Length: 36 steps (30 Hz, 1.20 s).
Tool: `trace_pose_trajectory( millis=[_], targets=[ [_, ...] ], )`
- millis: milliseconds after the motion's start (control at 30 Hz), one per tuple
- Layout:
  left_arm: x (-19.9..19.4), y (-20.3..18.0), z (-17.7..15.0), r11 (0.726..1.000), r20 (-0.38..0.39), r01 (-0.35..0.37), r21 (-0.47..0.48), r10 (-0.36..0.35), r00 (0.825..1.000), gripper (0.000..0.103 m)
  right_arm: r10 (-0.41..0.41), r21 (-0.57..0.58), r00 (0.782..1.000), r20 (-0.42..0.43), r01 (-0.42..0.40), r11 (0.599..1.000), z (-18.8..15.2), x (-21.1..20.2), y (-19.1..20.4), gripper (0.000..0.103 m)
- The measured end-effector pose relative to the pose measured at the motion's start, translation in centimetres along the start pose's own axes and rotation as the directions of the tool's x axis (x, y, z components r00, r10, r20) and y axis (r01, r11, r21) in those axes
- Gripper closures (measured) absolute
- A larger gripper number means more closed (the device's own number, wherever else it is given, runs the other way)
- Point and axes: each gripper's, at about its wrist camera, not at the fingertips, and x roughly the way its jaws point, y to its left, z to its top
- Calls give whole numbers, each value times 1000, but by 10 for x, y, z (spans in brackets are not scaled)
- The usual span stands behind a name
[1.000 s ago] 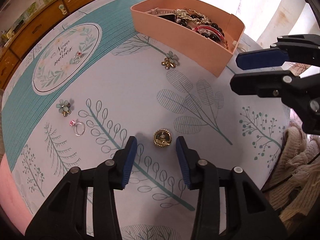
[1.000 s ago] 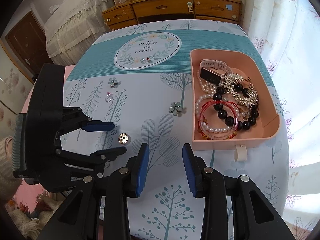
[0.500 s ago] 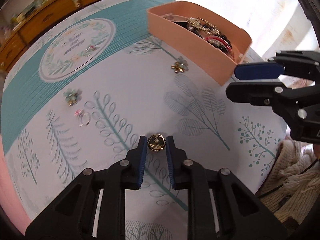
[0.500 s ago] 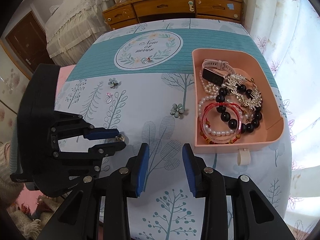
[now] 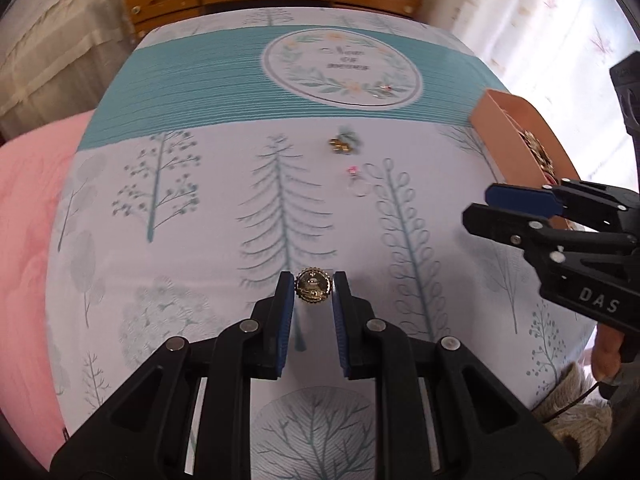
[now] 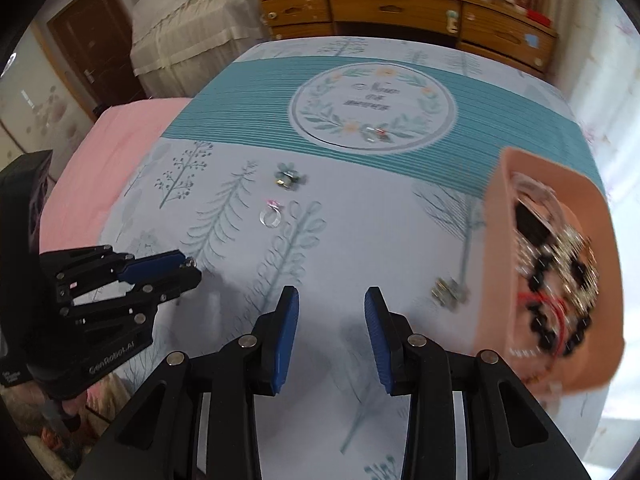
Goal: Organize jewelry
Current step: 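Close the right gripper on the pink-stone ring while the left gripper holds the gold ring, then carry the gold ring and pink-stone ring over the tray with both grippers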
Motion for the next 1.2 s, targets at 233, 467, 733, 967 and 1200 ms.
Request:
trace_pose_trajectory(
  millis=[233, 467, 733, 967, 1200],
  targets=[
    [3, 23, -6, 997, -11, 5, -71, -6, 1000, 87, 48, -37, 999, 17, -48, 998, 38, 42, 28, 68],
    [4, 38, -8, 992, -9, 28, -119, -29, 1000, 87, 35, -29, 999, 28, -34, 999, 57, 75, 40, 68],
    [4, 45, -9, 990, -7, 36, -139, -38, 999, 87, -6, -71, 999, 51, 9, 997, 64, 93, 57, 83],
    [-2, 44, -9, 991, -1, 36, -131, -36, 999, 87, -66, -127, 995, 70, 74, 989, 58, 93, 68, 89],
    [-22, 33, -4, 995, 28, 22, -96, -19, 999, 87, -55, -133, 994, 96, 68, 989, 49, 72, 65, 94]
  ],
)
